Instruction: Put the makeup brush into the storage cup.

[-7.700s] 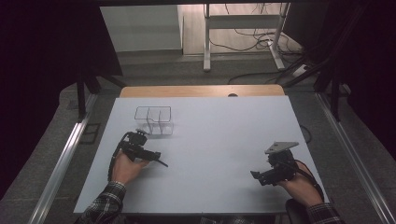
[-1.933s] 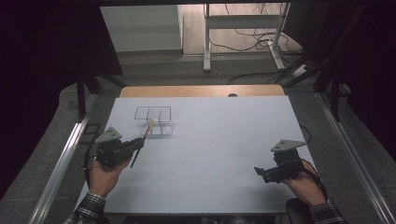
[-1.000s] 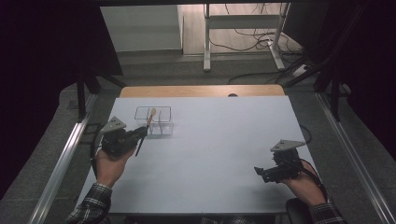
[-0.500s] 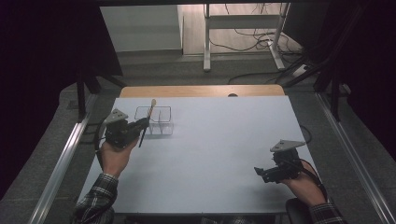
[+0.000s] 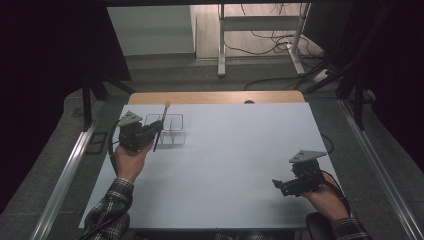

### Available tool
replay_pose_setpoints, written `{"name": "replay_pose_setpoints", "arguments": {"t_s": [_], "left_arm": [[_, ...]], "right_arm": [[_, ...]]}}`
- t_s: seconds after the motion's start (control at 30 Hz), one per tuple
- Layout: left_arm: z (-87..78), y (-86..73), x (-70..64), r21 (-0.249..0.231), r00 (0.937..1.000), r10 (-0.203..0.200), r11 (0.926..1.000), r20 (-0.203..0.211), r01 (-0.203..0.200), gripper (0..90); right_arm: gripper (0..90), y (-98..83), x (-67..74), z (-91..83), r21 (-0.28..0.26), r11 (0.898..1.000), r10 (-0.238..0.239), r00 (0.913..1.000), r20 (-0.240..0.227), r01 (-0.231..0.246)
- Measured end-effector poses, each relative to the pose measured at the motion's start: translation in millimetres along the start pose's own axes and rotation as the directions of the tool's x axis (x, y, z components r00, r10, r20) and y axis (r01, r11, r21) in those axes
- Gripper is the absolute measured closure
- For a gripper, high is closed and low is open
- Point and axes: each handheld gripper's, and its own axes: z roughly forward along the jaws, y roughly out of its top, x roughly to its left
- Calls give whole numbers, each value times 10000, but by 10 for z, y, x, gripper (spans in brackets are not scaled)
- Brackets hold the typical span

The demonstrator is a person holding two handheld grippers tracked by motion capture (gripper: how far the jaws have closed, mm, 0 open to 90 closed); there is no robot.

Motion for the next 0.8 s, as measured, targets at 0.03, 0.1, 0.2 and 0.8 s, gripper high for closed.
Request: {"name": "replay_pose_setpoints", "arguments": {"t_s": [0.03,0.1,0.2,0.8], "left_arm": [[7,3,3,-20,10000,-28,10000,0,28,833],[28,14,10,-63,10000,-69,10000,5,69,833],[66,31,20,-98,9999,-106,9999,17,106,833],[286,126,82,-215,9998,-170,9996,66,171,834]], "right_arm": [[0,0,0,0,0,10000,0,10000,0,0],[0,0,0,0,8,10000,1,10000,3,-1],[0,-1,1,3,8,10000,-6,10000,1,6],[2,-3,4,4,16,10000,-37,10000,-47,37]]}}
